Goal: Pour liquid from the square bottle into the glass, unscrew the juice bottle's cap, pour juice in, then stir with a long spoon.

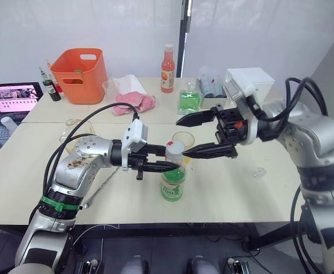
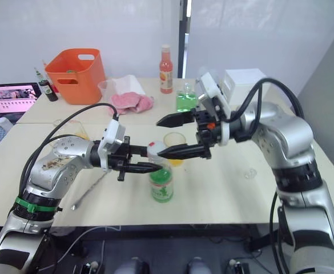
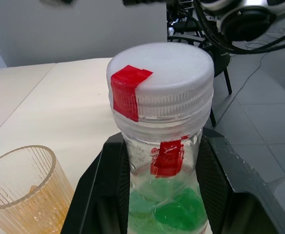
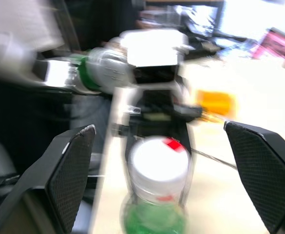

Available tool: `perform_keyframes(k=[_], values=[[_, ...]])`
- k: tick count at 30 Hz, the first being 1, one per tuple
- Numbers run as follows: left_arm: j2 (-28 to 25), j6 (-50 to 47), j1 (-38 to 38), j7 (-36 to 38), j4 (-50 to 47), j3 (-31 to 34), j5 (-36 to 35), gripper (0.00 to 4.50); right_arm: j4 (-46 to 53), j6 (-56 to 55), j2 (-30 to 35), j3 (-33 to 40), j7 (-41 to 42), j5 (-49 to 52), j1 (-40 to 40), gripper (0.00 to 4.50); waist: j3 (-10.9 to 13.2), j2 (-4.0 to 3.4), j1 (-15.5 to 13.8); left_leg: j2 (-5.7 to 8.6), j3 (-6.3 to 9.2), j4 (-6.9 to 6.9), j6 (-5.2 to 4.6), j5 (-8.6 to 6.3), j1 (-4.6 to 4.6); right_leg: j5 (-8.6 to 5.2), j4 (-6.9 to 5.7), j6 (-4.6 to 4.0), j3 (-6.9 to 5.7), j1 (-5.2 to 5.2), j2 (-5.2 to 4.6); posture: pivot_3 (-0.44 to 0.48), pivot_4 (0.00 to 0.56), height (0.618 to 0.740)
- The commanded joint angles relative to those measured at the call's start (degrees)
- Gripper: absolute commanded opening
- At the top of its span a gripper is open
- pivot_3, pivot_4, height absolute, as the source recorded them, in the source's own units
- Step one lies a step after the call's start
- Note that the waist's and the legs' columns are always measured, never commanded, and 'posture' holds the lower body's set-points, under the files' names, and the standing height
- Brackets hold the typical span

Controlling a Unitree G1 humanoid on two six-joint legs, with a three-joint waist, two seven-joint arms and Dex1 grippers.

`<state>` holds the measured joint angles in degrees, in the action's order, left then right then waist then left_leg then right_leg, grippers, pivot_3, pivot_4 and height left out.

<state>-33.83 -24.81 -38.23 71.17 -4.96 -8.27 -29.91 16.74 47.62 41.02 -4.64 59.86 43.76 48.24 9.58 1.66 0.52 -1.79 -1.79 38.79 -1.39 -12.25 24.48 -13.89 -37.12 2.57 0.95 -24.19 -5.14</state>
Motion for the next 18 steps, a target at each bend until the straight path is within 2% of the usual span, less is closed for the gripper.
perform_keyframes(k=[1, 8, 18], values=[[-1.0, -0.9, 1.4, -0.2, 0.4, -1.1, 2.1, 1.47, 13.9, 8.0, -1.6, 5.9, -14.9, 4.3, -4.4, 4.47, 0.0, 0.0, 0.1, 0.01, 0.04, 0.0, 0.0, 0.0, 0.01, 0.0, 0.01, 0.0, 0.01, 0.01, -0.02, 0.0, 0.15, 0.715], [-1.4, -1.1, 1.5, 0.0, 0.1, -1.1, 2.0, 1.47, 22.8, 19.0, -10.4, 9.1, -37.2, 8.1, -7.1, 4.47, 0.0, 0.0, 0.2, 0.01, 0.08, 0.0, 0.0, 0.0, -0.07, 0.0, 0.0, 0.0, 0.04, 0.06, 0.01, 0.0, 0.15, 0.715], [-1.3, -1.0, 1.4, 0.2, 0.1, -1.3, 2.0, 1.47, 22.6, 21.7, -11.8, 9.5, -43.4, 10.8, -6.6, 4.47, 0.0, 0.0, 0.2, 0.06, 0.08, -0.01, 0.0, 0.0, -0.06, 0.0, 0.02, 0.0, 0.04, 0.05, 0.05, 0.0, 0.15, 0.715]])
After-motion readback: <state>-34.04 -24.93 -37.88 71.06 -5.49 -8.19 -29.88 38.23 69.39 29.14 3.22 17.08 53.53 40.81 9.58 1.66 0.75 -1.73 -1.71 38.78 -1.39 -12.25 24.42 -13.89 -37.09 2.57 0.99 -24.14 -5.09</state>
